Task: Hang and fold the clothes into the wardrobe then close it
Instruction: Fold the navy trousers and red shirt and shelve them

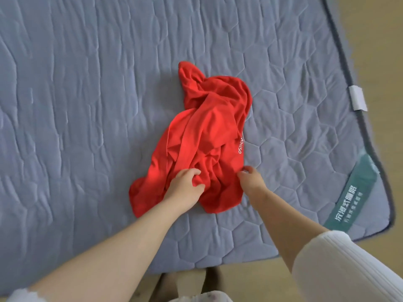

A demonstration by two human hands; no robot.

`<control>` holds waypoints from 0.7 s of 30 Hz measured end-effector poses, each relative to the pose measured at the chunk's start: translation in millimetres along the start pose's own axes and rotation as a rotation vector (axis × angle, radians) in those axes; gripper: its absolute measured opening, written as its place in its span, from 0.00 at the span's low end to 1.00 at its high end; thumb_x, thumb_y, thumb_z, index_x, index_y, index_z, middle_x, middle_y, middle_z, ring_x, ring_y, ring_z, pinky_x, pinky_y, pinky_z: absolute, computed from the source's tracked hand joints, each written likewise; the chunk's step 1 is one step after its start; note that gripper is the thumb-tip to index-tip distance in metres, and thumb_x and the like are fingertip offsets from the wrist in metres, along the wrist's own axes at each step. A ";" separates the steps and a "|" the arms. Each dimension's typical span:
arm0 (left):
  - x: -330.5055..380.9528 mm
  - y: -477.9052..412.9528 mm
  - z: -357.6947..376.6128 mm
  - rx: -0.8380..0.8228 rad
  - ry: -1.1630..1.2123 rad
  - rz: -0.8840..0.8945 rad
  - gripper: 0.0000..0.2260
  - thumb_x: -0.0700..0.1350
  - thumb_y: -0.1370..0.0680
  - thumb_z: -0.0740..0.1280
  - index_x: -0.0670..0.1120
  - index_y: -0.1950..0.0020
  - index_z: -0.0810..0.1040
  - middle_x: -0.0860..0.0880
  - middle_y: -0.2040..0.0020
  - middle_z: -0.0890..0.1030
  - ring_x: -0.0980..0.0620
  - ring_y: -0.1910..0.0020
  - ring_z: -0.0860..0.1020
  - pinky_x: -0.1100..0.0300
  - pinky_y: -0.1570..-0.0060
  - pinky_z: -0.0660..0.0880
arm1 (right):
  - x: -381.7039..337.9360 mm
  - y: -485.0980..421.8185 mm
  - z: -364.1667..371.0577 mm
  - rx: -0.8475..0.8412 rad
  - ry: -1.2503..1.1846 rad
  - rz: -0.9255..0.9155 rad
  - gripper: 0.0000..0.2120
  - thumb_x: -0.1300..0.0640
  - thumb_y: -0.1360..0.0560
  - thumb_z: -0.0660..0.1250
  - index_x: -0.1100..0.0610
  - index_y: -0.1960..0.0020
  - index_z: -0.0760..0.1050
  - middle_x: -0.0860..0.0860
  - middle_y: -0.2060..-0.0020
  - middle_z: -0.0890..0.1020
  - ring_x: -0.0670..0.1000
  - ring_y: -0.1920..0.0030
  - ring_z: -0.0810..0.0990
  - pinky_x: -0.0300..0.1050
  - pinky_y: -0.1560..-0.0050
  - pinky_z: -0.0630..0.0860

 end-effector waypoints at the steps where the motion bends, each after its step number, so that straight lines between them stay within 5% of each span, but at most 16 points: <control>1: -3.7 -1.2 1.0 0.003 0.003 0.011 0.20 0.44 0.26 0.67 0.49 0.34 0.71 0.51 0.32 0.68 0.52 0.33 0.67 0.63 0.36 0.61 | 0.4 -3.4 5.2 0.000 -0.019 0.005 0.19 0.61 0.25 0.61 0.61 0.34 0.69 0.57 0.47 0.78 0.53 0.50 0.75 0.46 0.48 0.71; 6: -4.6 3.9 12.0 -0.122 -0.083 0.075 0.36 0.48 0.33 0.75 0.54 0.29 0.63 0.52 0.26 0.56 0.51 0.28 0.57 0.61 0.32 0.58 | -0.8 12.4 16.9 -0.132 -0.319 0.045 0.07 0.62 0.25 0.65 0.58 0.47 0.74 0.52 0.64 0.78 0.47 0.68 0.75 0.36 0.72 0.73; 9: 12.9 17.3 17.0 -0.193 -0.177 0.144 0.46 0.53 0.37 0.77 0.52 0.25 0.55 0.54 0.24 0.47 0.53 0.25 0.51 0.53 0.29 0.57 | -19.1 38.6 18.5 -0.281 -0.393 -0.007 0.04 0.62 0.26 0.65 0.55 0.58 0.72 0.51 0.66 0.78 0.47 0.67 0.75 0.38 0.64 0.71; 11: 28.0 26.6 5.9 -0.138 -0.084 0.206 0.39 0.50 0.34 0.75 0.52 0.27 0.61 0.52 0.25 0.57 0.54 0.27 0.60 0.53 0.32 0.64 | -37.5 59.8 17.2 -0.347 -0.379 -0.087 0.06 0.62 0.26 0.65 0.54 0.61 0.72 0.48 0.68 0.80 0.45 0.67 0.77 0.36 0.62 0.72; 14: 37.2 49.7 -41.9 0.072 0.141 0.168 0.14 0.43 0.25 0.67 0.48 0.40 0.76 0.47 0.41 0.79 0.48 0.42 0.77 0.60 0.48 0.71 | -68.3 105.4 12.0 -0.411 -0.374 -0.192 0.11 0.62 0.25 0.63 0.52 0.64 0.74 0.44 0.70 0.81 0.42 0.68 0.78 0.34 0.64 0.72; 17: 45.8 89.2 -105.0 0.239 0.455 0.132 0.05 0.40 0.23 0.62 0.46 0.49 0.77 0.47 0.51 0.81 0.49 0.51 0.77 0.59 0.53 0.70 | -100.9 157.6 1.8 -0.402 -0.378 -0.276 0.13 0.61 0.24 0.60 0.50 0.63 0.76 0.43 0.69 0.82 0.45 0.65 0.76 0.40 0.58 0.67; 21: 68.6 152.3 -171.5 0.340 0.674 0.159 0.08 0.39 0.22 0.59 0.47 0.57 0.75 0.51 0.60 0.77 0.53 0.58 0.73 0.62 0.57 0.69 | -138.3 235.8 -1.9 -0.334 -0.291 -0.427 0.12 0.65 0.23 0.59 0.52 0.47 0.74 0.45 0.66 0.79 0.42 0.69 0.75 0.35 0.65 0.69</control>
Point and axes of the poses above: each hand's wrist, its own y-axis away from the middle knuckle, its own z-axis out of the palm, x = y × z, the point moved 7 cm from there along -y, towards the middle knuckle
